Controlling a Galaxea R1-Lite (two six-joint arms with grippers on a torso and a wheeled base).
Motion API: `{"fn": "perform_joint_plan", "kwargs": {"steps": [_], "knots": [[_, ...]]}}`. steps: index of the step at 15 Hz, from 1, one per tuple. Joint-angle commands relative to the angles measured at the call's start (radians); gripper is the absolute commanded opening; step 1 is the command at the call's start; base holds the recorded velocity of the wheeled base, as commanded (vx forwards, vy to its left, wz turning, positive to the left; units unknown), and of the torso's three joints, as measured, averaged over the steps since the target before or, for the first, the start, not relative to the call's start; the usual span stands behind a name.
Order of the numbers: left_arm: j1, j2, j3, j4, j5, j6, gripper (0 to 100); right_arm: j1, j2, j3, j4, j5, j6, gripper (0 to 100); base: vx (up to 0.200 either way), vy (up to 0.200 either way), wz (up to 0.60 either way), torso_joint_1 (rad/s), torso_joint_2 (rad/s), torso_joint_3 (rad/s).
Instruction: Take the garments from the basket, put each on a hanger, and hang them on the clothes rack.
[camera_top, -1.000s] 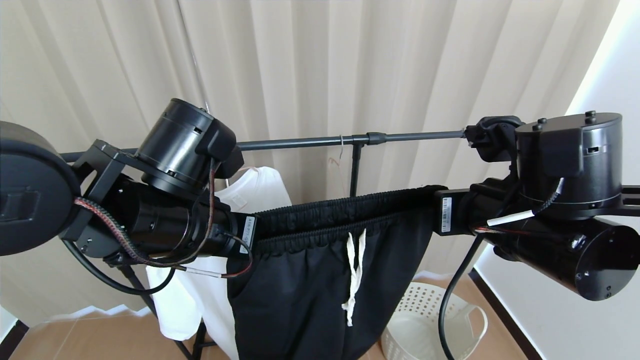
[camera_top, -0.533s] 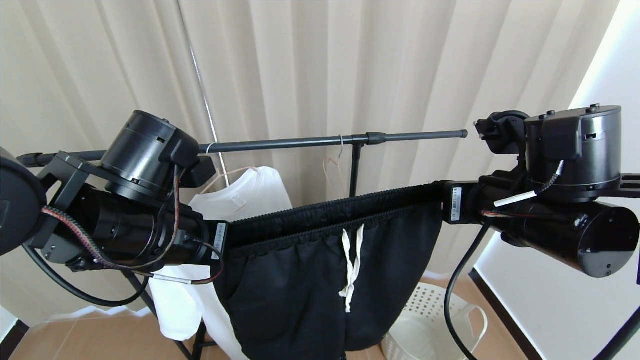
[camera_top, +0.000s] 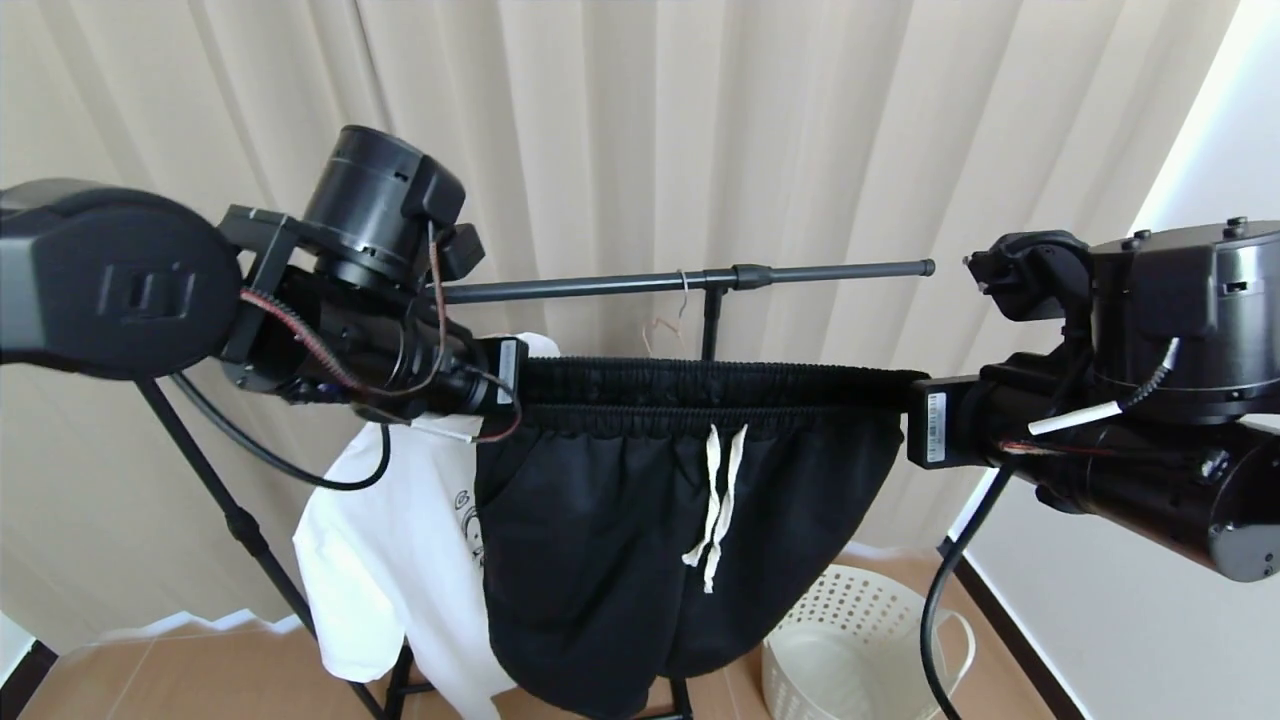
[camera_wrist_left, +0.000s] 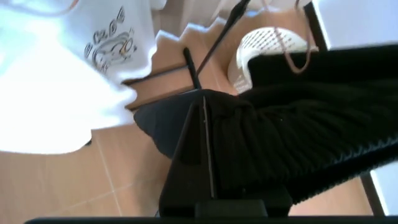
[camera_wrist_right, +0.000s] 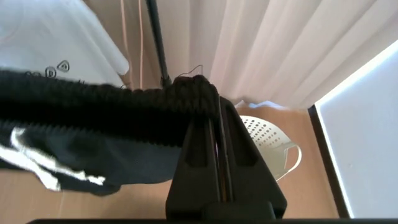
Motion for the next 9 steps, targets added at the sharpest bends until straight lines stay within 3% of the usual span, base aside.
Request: {"fn": "perform_joint_plan", "kwargs": {"steps": [1, 5, 9], "knots": [[-0.004, 0.174, -0.214, 0.0, -0.047, -0.002, 0, 0.065, -0.089, 0.06, 0.001, 0.011, -0.052, 0, 0.0, 0.0, 0.0, 0.0, 0.0, 0.0], [-0.022, 0.305, -0.482, 0.006, -0.127, -0.002, 0, 0.205, -0.174, 0.128, 0.06, 0.075, -0.101, 0, 0.0, 0.0, 0.0, 0.0, 0.0, 0.0], [-0.051, 0.332, -0.525, -0.008, -0.274, -0.008, 0, 0.32, -0.12, 0.122, 0.059, 0.108, -0.057, 0, 0.0, 0.0, 0.0, 0.0, 0.0, 0.0]]}}
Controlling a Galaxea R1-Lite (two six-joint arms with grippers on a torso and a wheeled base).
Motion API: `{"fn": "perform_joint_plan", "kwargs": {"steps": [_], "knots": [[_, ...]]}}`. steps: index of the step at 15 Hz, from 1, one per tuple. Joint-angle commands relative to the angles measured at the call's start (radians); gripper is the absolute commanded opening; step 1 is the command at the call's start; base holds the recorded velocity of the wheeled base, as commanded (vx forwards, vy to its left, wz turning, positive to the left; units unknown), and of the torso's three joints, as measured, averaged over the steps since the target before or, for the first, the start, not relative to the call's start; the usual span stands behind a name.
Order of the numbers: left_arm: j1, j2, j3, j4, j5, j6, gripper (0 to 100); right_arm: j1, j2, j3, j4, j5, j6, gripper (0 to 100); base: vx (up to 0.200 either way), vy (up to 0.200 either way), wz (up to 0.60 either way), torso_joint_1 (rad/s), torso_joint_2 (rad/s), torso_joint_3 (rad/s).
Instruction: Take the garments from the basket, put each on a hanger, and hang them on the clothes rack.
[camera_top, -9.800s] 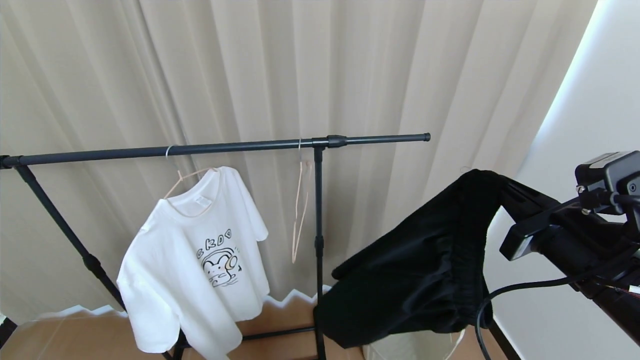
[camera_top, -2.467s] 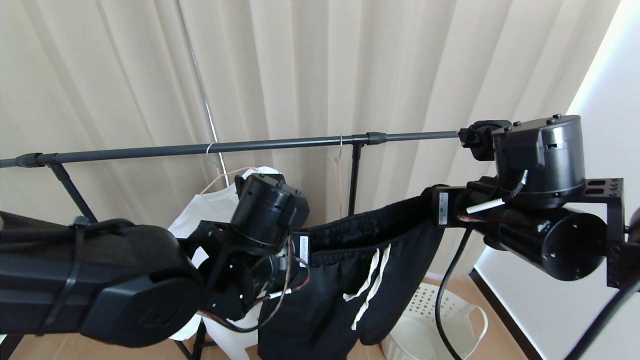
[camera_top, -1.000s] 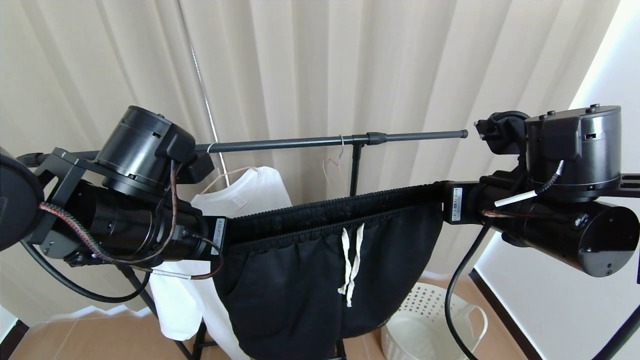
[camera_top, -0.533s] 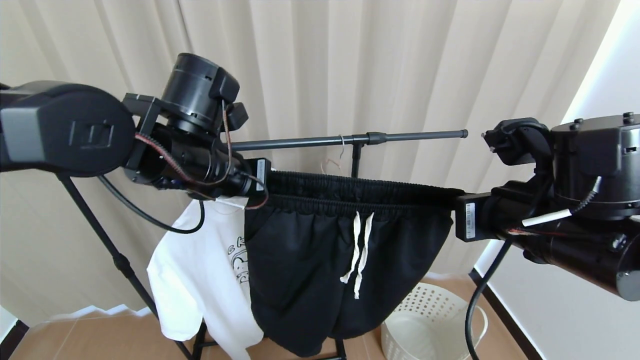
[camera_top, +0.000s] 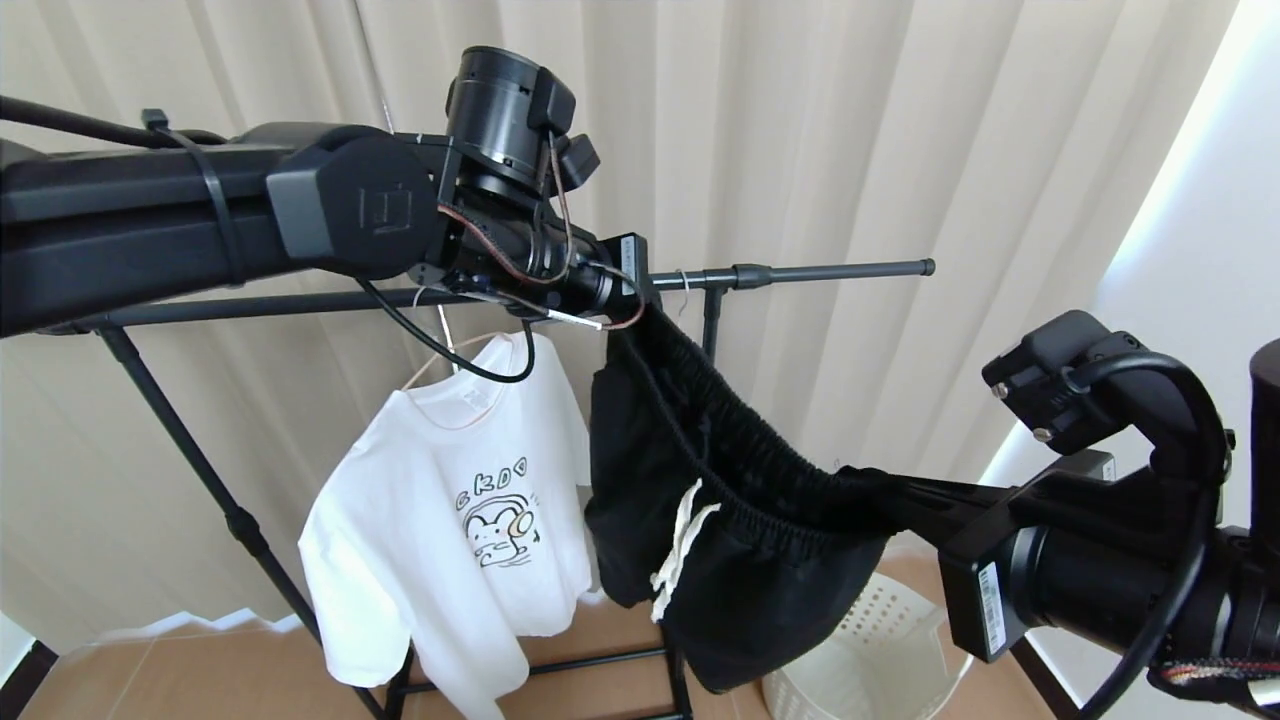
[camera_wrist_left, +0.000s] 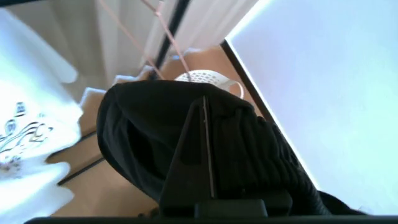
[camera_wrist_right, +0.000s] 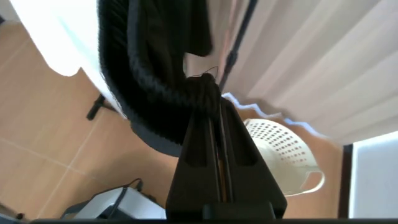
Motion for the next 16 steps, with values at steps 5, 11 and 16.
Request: {"fn": "perform_joint_plan", "kwargs": {"steps": [5, 11, 16], "knots": [[-0.024, 0.065, -0.012, -0.113, -0.04, -0.003, 0, 0.146, 0.167, -0.059, -0.008, 0.003, 0.186, 0, 0.0, 0.0, 0.0, 0.0, 0.0, 0.0], [-0.002, 0.097, -0.012, -0.197, -0.026, -0.04, 0, 0.215, 0.151, -0.011, -0.008, 0.049, 0.195, 0, 0.0, 0.0, 0.0, 0.0, 0.0, 0.0], [0.012, 0.091, -0.012, -0.194, -0.003, -0.067, 0, 0.224, 0.128, 0.014, 0.002, 0.051, 0.184, 0, 0.0, 0.0, 0.0, 0.0, 0.0, 0.0]]}}
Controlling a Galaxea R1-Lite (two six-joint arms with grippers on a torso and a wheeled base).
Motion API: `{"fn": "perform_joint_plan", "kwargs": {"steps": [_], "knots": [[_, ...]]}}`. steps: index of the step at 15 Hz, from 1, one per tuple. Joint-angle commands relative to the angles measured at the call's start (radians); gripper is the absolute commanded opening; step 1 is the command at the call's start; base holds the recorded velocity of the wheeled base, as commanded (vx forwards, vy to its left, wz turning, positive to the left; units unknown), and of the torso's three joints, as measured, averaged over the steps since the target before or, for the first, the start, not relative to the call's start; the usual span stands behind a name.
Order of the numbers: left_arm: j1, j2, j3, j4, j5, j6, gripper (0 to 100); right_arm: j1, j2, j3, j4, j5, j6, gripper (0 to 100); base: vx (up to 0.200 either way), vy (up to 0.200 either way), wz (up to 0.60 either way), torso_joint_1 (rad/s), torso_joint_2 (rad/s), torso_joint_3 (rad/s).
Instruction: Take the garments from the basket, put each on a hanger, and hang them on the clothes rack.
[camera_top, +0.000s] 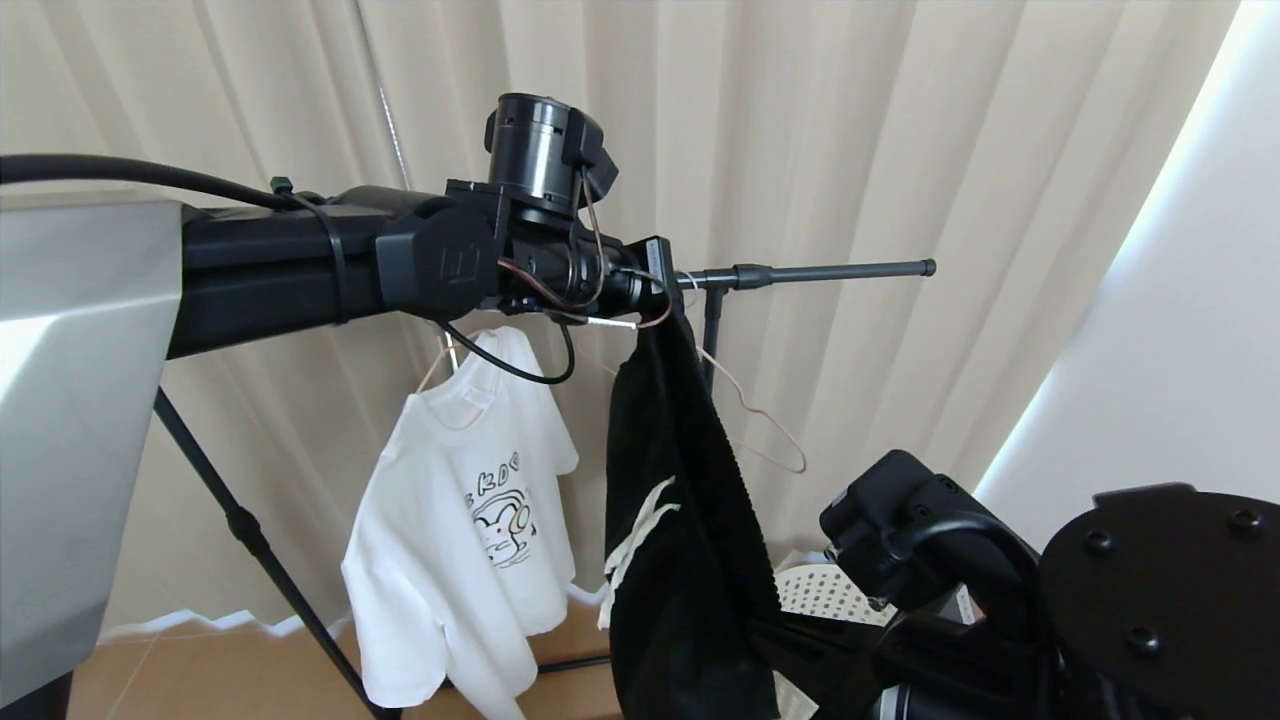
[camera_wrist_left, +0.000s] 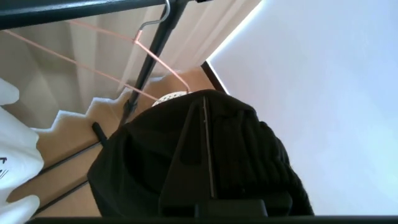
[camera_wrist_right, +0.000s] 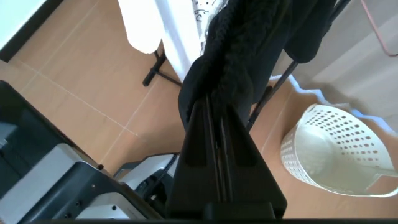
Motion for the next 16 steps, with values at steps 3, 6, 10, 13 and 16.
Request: {"fn": "perform_joint_plan", "kwargs": {"steps": [3, 6, 10, 13, 16], "knots": [[0.02, -0.077, 0.0, 0.136, 0.012, 0.001, 0, -0.097, -0.038, 0.03, 0.004, -0.003, -0.091, 0, 0.0, 0.0, 0.0, 0.0, 0.0, 0.0], [0.026, -0.152, 0.0, 0.337, 0.052, 0.041, 0, -0.217, -0.013, -0.046, -0.008, -0.002, -0.087, 0, 0.0, 0.0, 0.0, 0.0, 0.0, 0.0], [0.011, -0.244, 0.127, 0.423, 0.124, 0.07, 0, -0.408, 0.137, -0.28, 0.001, -0.005, 0.017, 0, 0.0, 0.0, 0.0, 0.0, 0.0, 0.0], [0.003, -0.356, 0.348, 0.408, 0.124, 0.153, 0, -0.496, 0.338, -0.507, -0.002, -0.008, 0.019, 0, 0.0, 0.0, 0.0, 0.0, 0.0, 0.0], [-0.026, -0.471, 0.651, 0.228, 0.124, 0.264, 0, -0.524, 0.484, -0.689, 0.002, -0.014, 0.019, 0, 0.0, 0.0, 0.0, 0.0, 0.0, 0.0]]}}
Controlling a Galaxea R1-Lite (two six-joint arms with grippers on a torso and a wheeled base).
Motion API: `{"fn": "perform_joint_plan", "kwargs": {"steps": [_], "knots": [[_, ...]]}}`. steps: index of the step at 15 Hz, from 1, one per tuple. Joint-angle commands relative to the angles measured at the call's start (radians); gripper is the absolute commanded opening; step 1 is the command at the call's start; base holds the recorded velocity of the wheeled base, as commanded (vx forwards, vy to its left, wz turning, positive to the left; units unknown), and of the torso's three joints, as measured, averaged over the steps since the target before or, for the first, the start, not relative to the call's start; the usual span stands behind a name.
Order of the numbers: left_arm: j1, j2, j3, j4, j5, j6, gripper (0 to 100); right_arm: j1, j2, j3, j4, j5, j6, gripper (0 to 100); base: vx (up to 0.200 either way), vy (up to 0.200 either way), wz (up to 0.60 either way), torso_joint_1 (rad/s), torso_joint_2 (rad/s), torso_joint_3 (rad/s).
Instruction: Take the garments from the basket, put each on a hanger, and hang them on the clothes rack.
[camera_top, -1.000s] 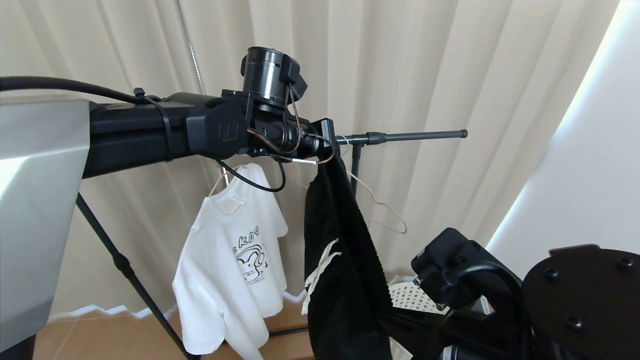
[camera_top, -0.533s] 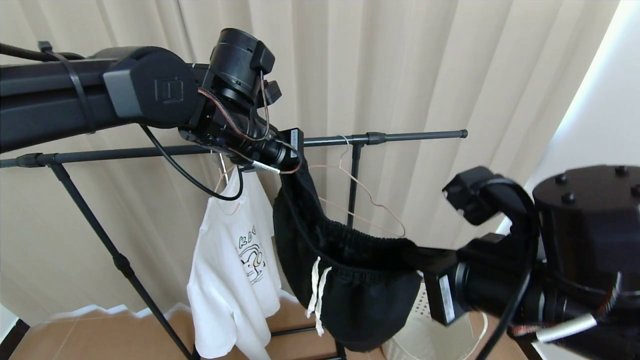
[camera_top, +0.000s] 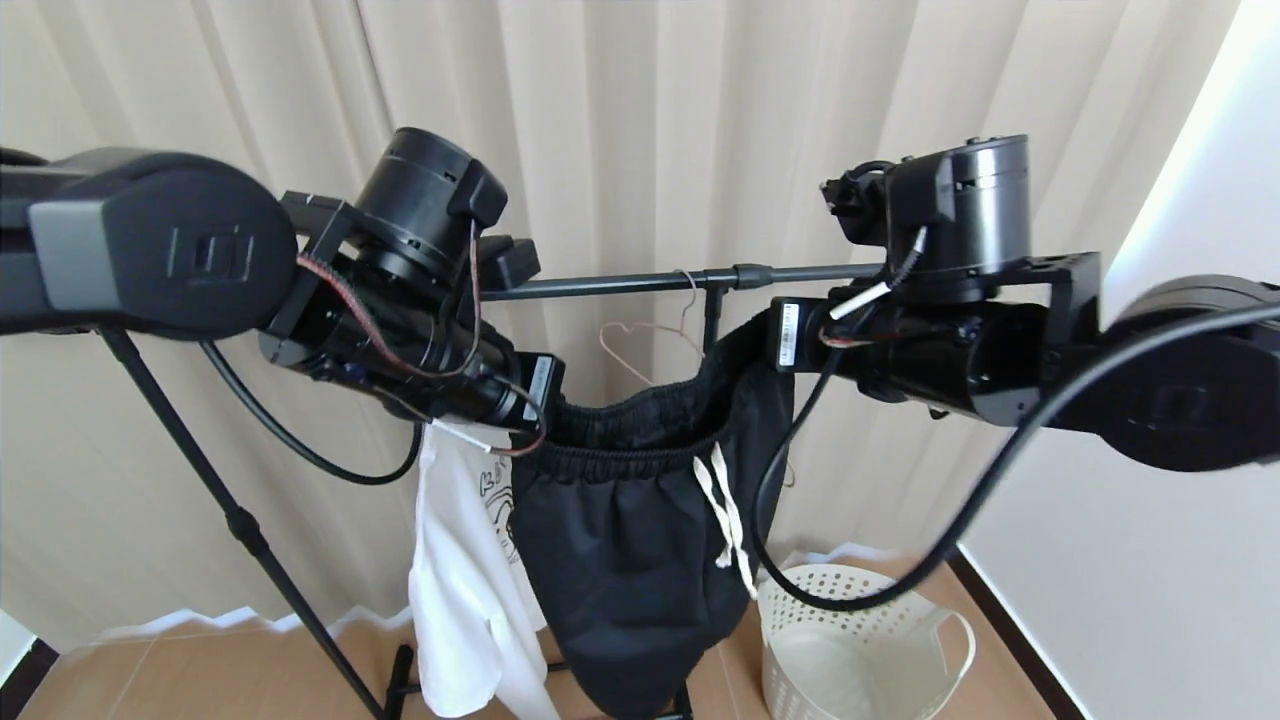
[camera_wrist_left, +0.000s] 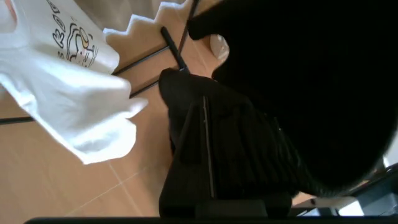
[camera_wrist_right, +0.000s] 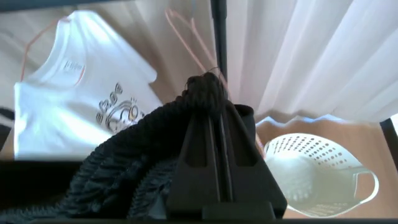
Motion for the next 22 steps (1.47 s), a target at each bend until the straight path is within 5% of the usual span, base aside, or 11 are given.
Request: {"fn": "perform_joint_plan", "kwargs": {"steps": [1, 5, 11, 17, 22], "knots": [[-0.047, -0.157, 0.3, -0.189, -0.002, 0.076, 0, -0.034, 0.19, -0.162, 0.001, -0.009, 0.002, 0, 0.0, 0.0, 0.0, 0.0, 0.0, 0.0], [-0.225, -0.199, 0.538, -0.387, 0.006, 0.083, 0, -0.038, 0.289, -0.277, -0.001, -0.029, 0.011, 0, 0.0, 0.0, 0.0, 0.0, 0.0, 0.0], [-0.38, -0.203, 0.55, -0.424, 0.006, 0.006, 0, -0.032, 0.349, -0.355, -0.001, -0.029, 0.033, 0, 0.0, 0.0, 0.0, 0.0, 0.0, 0.0], [-0.316, -0.209, 0.551, -0.424, 0.048, 0.0, 0, -0.04, 0.305, -0.305, 0.002, -0.019, 0.082, 0, 0.0, 0.0, 0.0, 0.0, 0.0, 0.0], [-0.152, -0.19, 0.528, -0.459, 0.056, 0.003, 0, -0.057, 0.068, -0.039, 0.002, 0.001, 0.088, 0, 0.0, 0.0, 0.0, 0.0, 0.0, 0.0]]}}
